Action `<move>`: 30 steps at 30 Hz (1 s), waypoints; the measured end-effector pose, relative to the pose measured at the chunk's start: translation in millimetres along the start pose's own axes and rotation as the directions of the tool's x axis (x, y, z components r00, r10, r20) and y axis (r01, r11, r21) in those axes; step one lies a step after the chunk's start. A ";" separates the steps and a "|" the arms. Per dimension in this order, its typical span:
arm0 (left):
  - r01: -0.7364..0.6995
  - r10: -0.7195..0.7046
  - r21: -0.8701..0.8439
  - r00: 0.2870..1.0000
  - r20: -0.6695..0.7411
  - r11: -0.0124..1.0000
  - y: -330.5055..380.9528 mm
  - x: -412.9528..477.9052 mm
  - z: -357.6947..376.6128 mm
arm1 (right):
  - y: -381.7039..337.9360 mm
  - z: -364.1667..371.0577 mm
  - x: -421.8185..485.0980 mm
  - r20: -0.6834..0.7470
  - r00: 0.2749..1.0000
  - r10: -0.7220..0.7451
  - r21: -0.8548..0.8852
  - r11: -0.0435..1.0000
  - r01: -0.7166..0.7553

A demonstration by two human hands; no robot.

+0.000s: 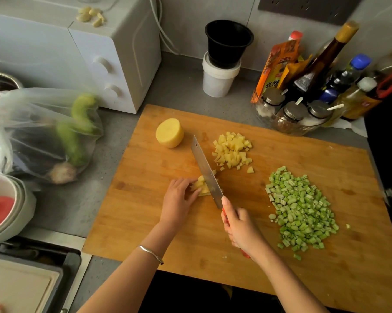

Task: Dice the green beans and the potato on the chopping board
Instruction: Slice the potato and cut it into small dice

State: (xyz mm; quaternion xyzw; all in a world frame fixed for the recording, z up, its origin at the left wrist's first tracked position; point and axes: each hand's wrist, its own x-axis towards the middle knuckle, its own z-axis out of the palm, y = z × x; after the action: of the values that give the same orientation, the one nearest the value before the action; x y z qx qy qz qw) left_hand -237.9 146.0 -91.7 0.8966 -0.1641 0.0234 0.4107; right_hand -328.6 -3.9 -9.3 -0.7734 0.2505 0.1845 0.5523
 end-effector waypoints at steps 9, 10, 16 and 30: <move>0.057 -0.058 -0.031 0.998 -0.031 0.998 0.7 0.1 0.5 | 3.2 2.9 4.8 0.010 0.999 0.031 -0.069 0.997 -0.030; 0.064 -0.065 -0.032 0.997 -0.029 0.997 0.8 -0.1 0.5 | 3.0 3.2 5.8 0.010 0.999 0.039 -0.070 0.997 -0.039; 0.068 -0.069 -0.031 0.997 -0.023 0.997 -1.0 0.6 2.4 | 5.7 12.1 13.5 -0.050 0.998 0.034 -0.166 0.985 -0.042; -0.072 0.069 0.010 0.986 0.152 0.997 -6.0 5.9 2.2 | 12.4 -18.0 9.7 -0.085 0.996 0.001 -0.007 1.000 -0.001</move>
State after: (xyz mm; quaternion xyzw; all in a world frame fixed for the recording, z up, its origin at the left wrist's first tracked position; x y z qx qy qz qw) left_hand -230.6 146.4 -96.5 0.8925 -0.2262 -0.0291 0.3890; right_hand -327.9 -26.0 -18.4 -0.7823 0.2735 0.1526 0.5384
